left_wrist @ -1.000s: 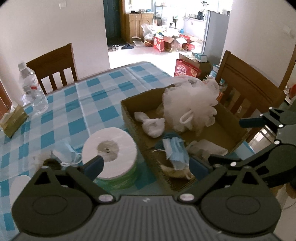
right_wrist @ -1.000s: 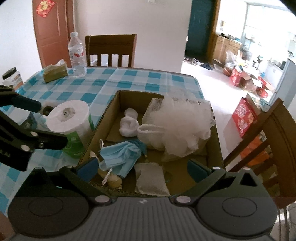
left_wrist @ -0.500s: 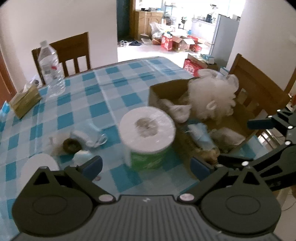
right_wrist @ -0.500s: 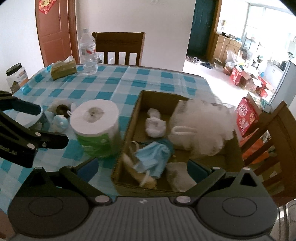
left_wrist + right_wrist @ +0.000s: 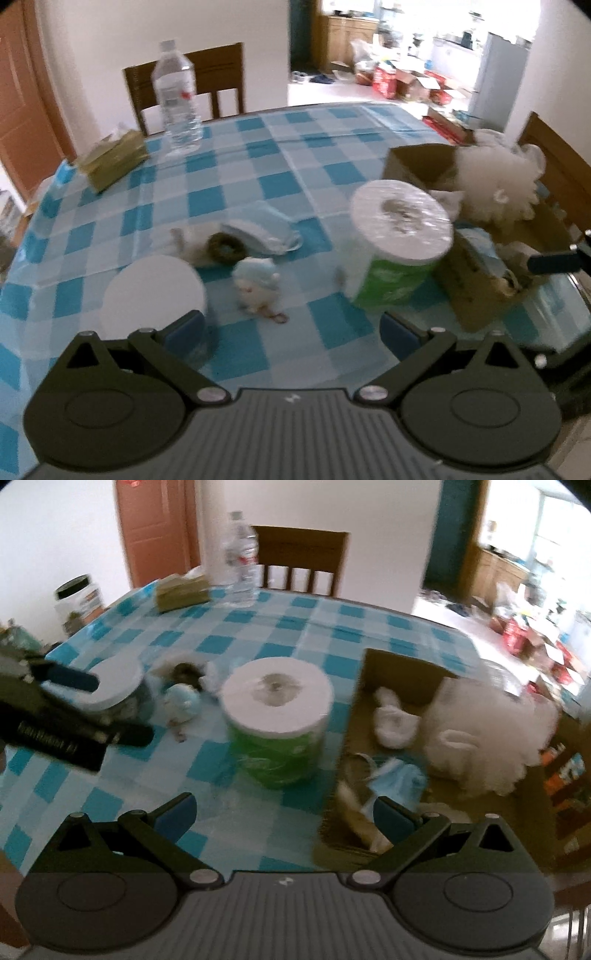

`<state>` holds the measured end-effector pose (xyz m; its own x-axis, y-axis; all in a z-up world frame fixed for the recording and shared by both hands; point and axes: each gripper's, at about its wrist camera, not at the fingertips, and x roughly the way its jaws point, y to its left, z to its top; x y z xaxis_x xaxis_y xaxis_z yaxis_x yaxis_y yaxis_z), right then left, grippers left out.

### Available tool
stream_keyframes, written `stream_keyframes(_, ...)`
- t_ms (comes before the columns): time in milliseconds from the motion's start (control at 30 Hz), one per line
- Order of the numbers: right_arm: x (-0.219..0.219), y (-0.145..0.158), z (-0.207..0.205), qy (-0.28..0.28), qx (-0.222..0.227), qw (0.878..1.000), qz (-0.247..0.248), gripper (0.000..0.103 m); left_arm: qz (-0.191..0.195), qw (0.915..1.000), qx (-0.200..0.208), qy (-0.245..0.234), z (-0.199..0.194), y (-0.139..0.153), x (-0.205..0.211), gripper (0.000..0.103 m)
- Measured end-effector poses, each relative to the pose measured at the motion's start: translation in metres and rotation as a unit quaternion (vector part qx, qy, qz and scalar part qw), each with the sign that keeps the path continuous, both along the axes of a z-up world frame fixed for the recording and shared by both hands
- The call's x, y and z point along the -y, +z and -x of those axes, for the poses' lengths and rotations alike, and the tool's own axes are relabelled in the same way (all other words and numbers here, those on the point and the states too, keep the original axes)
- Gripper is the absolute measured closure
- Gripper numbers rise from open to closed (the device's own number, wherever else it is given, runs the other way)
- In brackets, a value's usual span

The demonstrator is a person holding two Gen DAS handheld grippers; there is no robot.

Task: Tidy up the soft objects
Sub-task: 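Withdraw both grippers from the box back over the table, then grasp the white cloth pouch with the left gripper while the right gripper reaches toward the blue-hatted doll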

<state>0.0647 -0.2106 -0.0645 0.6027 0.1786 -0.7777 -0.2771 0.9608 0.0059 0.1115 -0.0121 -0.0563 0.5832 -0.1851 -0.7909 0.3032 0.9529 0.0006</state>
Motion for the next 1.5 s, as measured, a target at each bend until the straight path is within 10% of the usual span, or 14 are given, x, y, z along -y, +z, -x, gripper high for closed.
stream_keyframes(500, -0.090, -0.017, 0.000, 0.133, 0.026, 0.991, 0.008, 0.000, -0.009, 0.9992, -0.020, 0.033, -0.029, -0.002, -0.052, 0.003)
stream_keyframes(1500, -0.166, -0.063, -0.096, 0.166, 0.029, 0.983, 0.078, 0.018, 0.003, 0.9942, -0.105, 0.023, -0.178, -0.028, -0.072, 0.006)
